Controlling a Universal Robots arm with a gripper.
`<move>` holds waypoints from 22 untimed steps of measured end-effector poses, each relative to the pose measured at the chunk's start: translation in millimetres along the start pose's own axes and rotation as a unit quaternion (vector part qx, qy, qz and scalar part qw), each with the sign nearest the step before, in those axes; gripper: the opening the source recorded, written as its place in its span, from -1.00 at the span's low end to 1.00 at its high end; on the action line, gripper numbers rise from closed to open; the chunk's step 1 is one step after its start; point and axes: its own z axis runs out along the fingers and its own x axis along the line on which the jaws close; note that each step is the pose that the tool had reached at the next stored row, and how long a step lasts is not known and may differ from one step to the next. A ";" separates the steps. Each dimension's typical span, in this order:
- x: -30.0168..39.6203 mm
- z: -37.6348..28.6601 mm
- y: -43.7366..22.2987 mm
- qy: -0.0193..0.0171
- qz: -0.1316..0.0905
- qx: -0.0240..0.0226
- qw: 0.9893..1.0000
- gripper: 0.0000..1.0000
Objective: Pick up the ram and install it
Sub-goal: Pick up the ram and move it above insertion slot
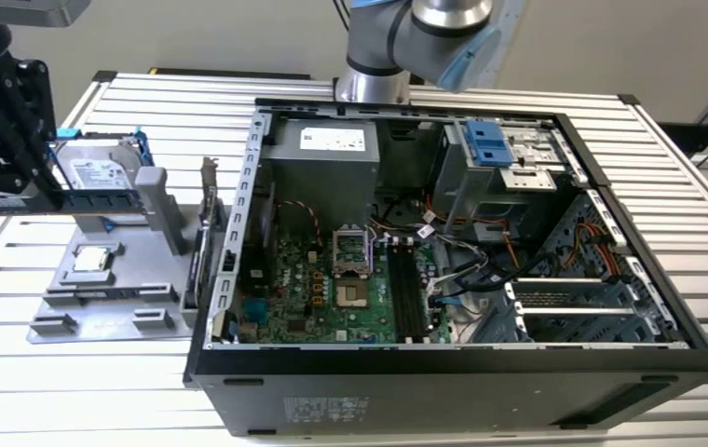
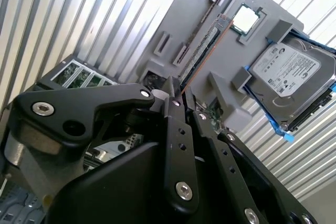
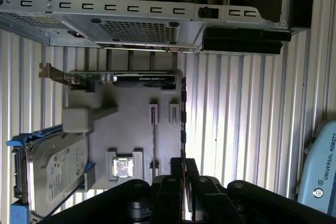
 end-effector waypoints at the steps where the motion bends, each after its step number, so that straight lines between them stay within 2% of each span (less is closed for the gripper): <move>1: 0.0 0.1 0.8 0.000 0.000 0.000 1.000 -1.00; 22: -0.5 0.3 17.9 0.000 0.000 0.000 1.000 -1.00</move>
